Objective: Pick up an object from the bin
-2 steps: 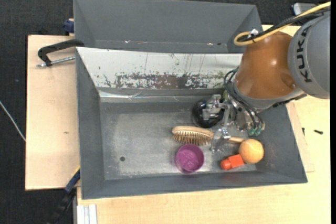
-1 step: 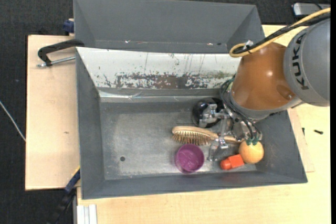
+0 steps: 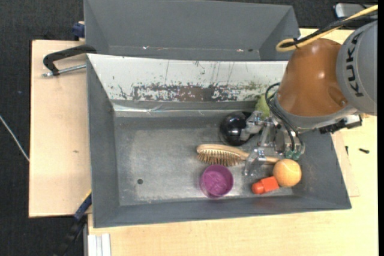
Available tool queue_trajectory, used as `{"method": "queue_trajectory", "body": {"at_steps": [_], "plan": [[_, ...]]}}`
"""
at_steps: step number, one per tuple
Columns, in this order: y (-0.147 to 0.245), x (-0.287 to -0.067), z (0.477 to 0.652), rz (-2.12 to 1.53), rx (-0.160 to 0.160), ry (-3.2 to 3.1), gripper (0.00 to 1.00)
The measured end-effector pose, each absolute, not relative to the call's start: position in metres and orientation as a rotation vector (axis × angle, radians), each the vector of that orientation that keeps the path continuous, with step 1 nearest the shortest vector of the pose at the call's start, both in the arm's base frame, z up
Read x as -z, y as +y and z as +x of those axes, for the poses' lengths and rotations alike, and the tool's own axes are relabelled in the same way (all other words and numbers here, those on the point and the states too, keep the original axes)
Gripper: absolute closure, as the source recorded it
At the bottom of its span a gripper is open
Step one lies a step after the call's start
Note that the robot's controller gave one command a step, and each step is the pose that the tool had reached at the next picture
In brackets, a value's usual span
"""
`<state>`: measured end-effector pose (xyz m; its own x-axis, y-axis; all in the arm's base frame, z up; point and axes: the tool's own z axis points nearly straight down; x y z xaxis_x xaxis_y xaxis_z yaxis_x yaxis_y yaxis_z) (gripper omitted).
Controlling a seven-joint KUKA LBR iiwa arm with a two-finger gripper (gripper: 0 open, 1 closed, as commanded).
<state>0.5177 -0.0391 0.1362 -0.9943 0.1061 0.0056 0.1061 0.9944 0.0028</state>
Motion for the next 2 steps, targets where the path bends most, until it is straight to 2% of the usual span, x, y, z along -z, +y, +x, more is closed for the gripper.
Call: {"method": "queue_trajectory", "body": {"at_steps": [1, 2], "plan": [[-0.042, -0.103, 0.522, -0.056, -0.003, -3.133, 0.0], [-0.049, -0.073, 0.523, -0.09, -0.001, -3.146, 1.0]]}}
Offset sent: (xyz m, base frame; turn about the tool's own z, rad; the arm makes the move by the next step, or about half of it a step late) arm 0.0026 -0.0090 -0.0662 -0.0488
